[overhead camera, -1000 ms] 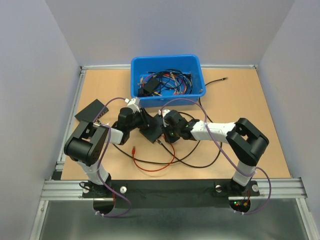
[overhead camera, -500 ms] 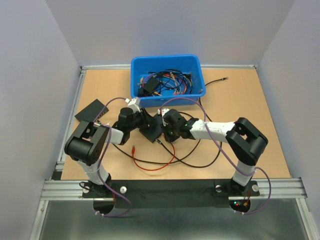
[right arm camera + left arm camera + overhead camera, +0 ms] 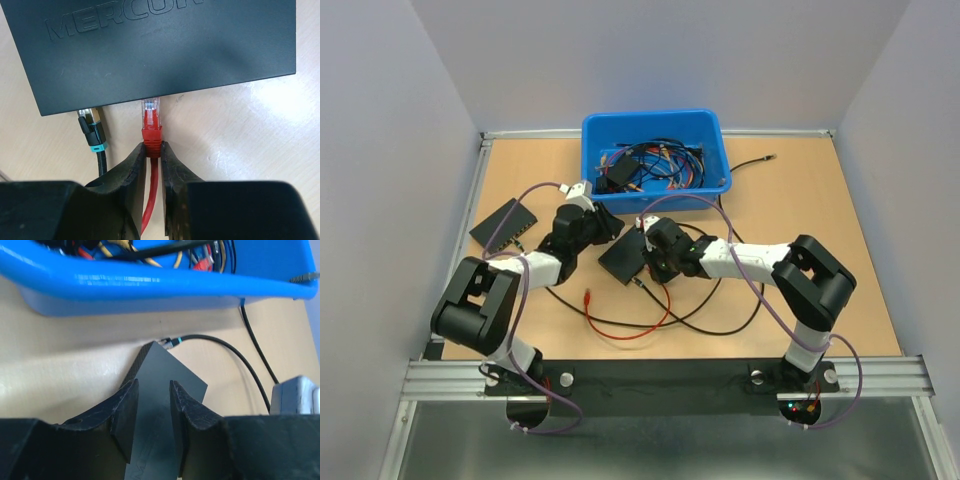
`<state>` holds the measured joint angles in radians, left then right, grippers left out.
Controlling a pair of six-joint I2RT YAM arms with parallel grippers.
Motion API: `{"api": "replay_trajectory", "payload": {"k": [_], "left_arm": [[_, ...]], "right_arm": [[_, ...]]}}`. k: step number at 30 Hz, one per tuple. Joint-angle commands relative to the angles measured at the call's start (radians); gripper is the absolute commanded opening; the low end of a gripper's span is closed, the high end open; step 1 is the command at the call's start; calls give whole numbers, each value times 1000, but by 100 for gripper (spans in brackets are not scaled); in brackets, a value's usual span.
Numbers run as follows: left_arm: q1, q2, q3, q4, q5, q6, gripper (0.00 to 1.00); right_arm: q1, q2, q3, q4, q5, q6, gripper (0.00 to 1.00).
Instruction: Insert the plug into the switch port
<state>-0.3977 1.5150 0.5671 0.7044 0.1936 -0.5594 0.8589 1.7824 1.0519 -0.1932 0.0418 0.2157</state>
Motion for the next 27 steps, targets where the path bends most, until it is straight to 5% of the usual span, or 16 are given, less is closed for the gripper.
{"api": "replay_trajectory", "payload": {"k": [1,27], "left_arm": [[0,40,79,-58,-62,56,42],[-3,203,97,-80,67,30,42]], "right_arm": [[5,-40,0,23,12,-6,0],[5,-18,39,8,13,-1,0]]}}
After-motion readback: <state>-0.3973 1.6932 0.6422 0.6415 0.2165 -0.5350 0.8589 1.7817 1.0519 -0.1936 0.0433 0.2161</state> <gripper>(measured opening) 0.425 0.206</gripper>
